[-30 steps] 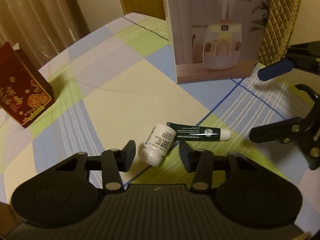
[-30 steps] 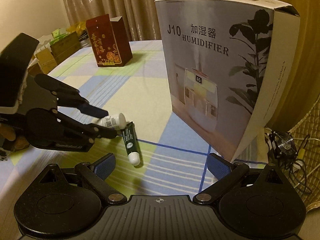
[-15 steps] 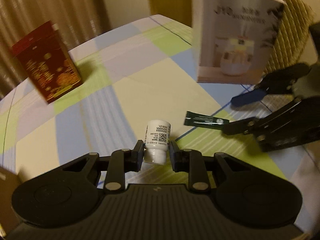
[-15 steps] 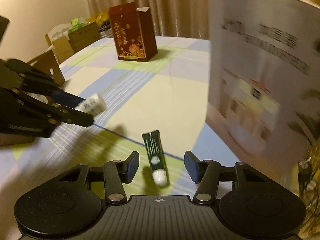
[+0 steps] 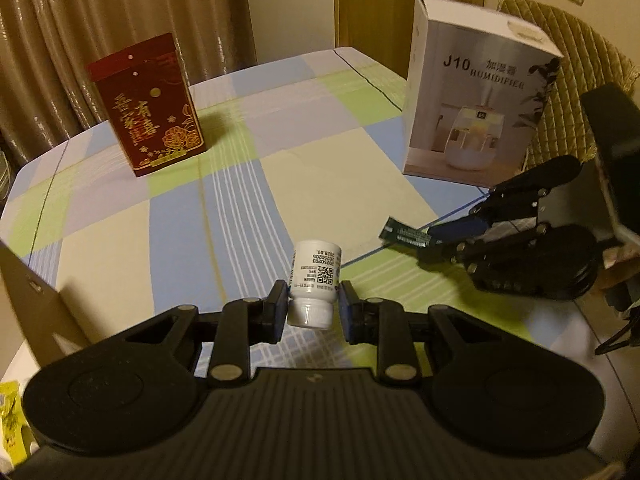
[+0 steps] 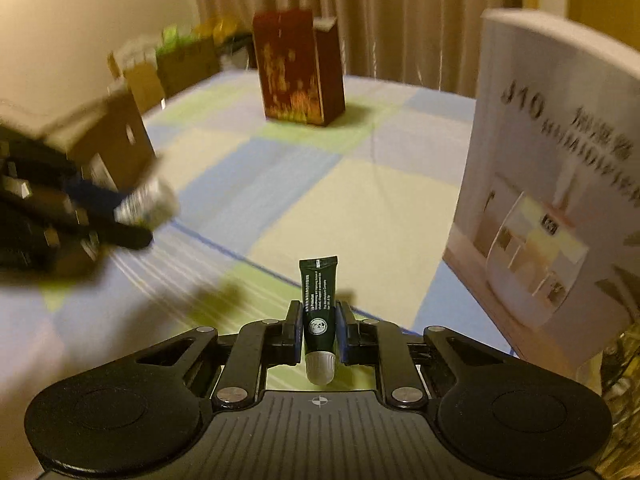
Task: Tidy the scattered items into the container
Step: 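Carry the white bottle and green tube over the brown box with both tools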
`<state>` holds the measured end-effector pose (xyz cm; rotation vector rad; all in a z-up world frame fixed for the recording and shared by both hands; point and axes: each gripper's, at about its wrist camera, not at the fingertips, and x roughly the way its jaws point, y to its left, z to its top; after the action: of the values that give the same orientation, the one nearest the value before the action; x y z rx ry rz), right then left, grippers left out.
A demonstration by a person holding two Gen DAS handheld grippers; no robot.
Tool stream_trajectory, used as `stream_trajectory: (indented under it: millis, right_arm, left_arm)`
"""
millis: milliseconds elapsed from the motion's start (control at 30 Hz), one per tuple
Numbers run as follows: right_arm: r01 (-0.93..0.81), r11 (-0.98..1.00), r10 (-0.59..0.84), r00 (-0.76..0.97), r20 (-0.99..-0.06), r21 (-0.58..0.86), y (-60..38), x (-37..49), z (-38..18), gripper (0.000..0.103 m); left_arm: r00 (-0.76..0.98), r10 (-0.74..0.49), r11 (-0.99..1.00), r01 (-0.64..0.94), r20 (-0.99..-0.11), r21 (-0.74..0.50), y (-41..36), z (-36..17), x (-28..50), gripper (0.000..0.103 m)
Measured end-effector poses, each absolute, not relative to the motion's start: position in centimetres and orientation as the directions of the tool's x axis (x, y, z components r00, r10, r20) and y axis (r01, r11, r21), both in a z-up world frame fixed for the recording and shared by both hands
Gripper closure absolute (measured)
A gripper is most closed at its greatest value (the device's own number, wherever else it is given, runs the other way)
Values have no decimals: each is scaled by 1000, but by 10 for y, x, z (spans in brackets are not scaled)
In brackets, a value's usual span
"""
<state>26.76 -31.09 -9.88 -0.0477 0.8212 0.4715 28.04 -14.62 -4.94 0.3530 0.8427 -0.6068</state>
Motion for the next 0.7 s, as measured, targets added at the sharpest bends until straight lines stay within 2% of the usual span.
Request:
stream_trajectory:
  millis: [433,700]
  right_arm:
    - [-505,822,551,594,-586,262,-251,250,-30,84]
    - [-593,742,657,548,-517,313,-182,246,-3,84]
  left_arm:
    - [623,-362,838,544,-694,51,-79,4,246,81]
    - [702,-286,897,436,-652,76,-3,32,224,81]
